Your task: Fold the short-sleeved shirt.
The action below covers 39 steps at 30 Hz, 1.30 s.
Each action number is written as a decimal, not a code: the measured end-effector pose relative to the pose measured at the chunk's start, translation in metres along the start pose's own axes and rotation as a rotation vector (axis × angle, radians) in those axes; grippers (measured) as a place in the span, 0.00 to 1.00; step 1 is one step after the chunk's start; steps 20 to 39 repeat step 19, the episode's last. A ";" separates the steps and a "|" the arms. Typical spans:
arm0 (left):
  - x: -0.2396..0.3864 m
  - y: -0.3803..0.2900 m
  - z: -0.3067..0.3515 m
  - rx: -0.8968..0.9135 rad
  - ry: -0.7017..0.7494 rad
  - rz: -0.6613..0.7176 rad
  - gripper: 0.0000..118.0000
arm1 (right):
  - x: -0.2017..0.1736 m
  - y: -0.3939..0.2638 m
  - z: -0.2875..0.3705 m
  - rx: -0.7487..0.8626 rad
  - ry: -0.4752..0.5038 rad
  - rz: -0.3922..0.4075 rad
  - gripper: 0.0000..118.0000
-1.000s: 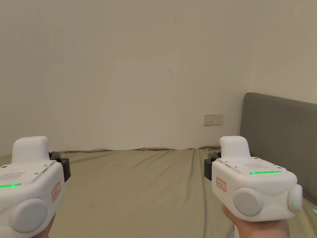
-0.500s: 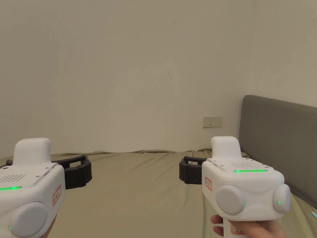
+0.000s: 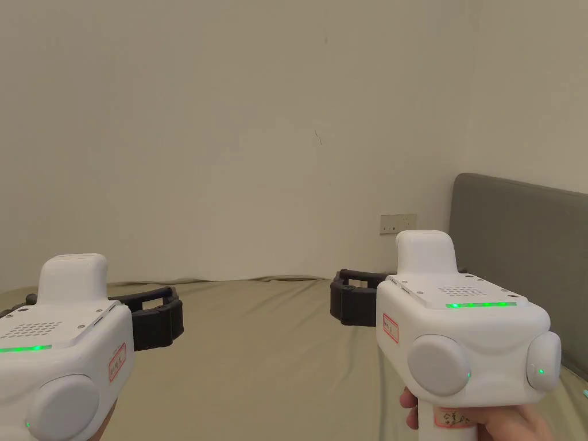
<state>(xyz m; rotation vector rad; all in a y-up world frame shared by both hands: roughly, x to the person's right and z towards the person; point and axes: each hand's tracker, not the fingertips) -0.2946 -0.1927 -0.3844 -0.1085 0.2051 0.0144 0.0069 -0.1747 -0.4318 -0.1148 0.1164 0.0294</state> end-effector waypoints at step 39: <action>-0.003 -0.001 0.002 -0.013 -0.002 0.016 1.00 | -0.004 -0.003 0.001 0.003 0.069 0.007 1.00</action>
